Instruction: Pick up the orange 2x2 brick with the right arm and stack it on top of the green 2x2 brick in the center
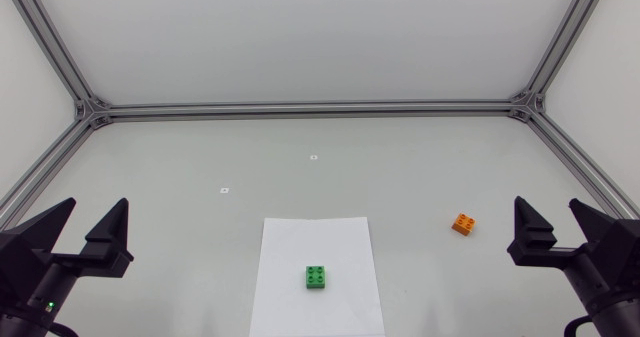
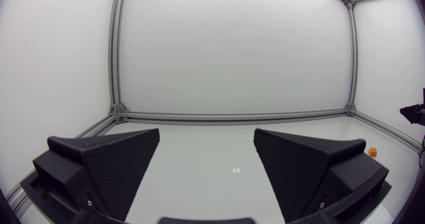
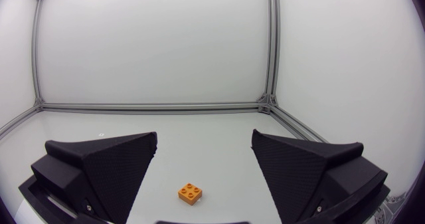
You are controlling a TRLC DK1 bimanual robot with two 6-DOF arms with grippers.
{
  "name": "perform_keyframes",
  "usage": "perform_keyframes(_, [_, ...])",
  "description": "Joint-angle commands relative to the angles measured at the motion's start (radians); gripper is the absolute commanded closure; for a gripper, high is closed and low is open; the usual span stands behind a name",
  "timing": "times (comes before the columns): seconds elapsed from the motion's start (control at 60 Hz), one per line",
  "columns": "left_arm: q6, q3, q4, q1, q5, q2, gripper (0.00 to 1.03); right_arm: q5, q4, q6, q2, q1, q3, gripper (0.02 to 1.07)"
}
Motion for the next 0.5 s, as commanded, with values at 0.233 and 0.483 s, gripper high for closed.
perform_keyframes(0.233, [0.013,-0.041,-0.015,0.003,0.006,-0.008,0.04,0.005,-0.032,-0.016,-0.011,0.002,-0.004,0.06])
perform_keyframes(0.483, [0.013,-0.041,-0.015,0.003,0.004,-0.008,0.04,-0.001,-0.01,-0.032,0.015,0.033,0.086,0.06])
